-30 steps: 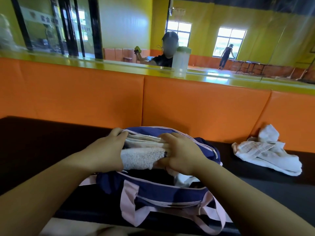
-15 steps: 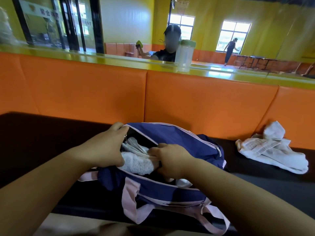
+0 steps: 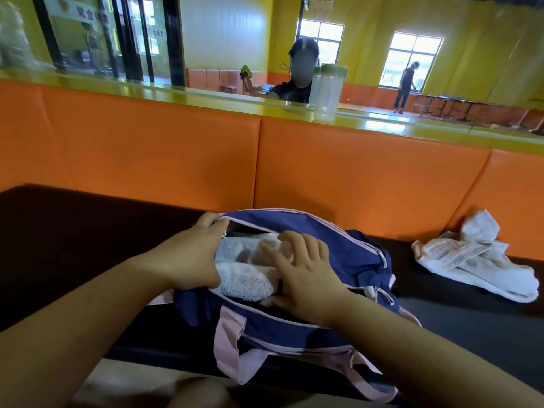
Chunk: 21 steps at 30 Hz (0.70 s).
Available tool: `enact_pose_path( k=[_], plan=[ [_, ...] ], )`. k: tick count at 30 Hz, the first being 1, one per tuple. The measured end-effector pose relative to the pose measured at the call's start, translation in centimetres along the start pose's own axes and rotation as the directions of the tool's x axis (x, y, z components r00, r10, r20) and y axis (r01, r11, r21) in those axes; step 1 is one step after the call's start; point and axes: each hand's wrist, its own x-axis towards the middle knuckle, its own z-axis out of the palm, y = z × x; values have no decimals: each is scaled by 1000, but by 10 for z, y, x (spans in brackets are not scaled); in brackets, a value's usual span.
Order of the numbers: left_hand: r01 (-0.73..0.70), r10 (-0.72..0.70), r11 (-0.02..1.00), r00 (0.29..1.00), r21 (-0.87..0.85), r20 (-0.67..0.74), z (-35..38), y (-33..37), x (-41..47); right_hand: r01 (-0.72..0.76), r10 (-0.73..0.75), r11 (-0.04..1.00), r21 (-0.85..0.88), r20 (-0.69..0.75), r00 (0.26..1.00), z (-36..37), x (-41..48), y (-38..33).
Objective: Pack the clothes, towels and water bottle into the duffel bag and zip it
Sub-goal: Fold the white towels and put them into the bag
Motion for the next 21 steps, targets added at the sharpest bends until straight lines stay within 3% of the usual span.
enact_pose_path(
  k=[3, 5, 7, 9, 14, 21],
  plan=[
    [3, -3, 1000, 1000, -13, 1, 1, 0, 0, 19, -42, 969, 246, 90, 995, -12, -6, 2],
    [-5, 5, 999, 1000, -37, 2, 1, 0, 0, -110, 3, 888, 447, 233, 972, -19, -4, 3],
    [-22, 22, 998, 1000, -66, 3, 3, -1, -1, -203, 71, 828, 523, 261, 963, -27, 2, 2],
    [-44, 44, 996, 999, -81, 0, 5, -2, -2, -191, 66, 865, 465, 272, 960, -34, 10, -2],
    [-62, 61, 994, 998, -89, -14, 12, -6, -3, 56, -111, 987, 147, 397, 911, -9, 25, -23],
    [-72, 70, 986, 997, -153, -20, 19, -7, -7, 34, -93, 992, 124, 514, 853, 19, 25, -33]
  ],
)
